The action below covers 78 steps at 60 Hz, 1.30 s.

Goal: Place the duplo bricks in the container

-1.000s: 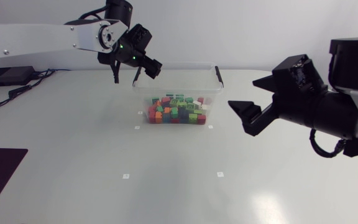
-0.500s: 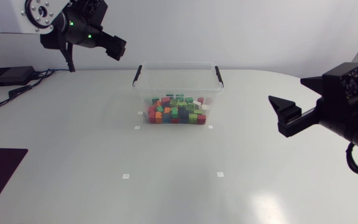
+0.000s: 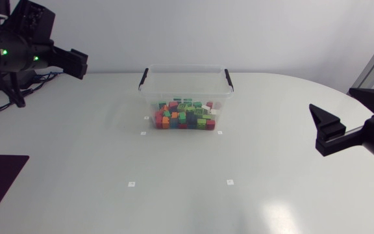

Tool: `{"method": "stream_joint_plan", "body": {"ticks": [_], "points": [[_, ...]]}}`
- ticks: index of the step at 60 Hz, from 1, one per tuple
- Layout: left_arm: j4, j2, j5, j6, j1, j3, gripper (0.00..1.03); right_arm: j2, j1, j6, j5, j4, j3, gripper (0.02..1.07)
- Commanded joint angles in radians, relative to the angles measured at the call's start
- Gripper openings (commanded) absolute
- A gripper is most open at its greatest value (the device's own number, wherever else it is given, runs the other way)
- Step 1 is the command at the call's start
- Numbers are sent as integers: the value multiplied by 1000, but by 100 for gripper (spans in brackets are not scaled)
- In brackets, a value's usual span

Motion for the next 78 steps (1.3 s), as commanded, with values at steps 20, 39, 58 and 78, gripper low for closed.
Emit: {"method": "stream_joint_plan", "body": {"ticks": [20, 39, 58, 78], "points": [[79, -325, 2, 28, 79, -315, 99, -177, -43, -16, 26, -18, -111, 102], [90, -548, 8, 7, 93, -508, 99, -325, -52, -16, 53, -57, -184, 102], [123, -752, 19, -22, 91, -691, 99, -468, -59, 8, 60, -106, -267, 102], [167, -920, 78, -145, 107, -840, 99, -476, -80, 140, 27, -31, -345, 102]]}}
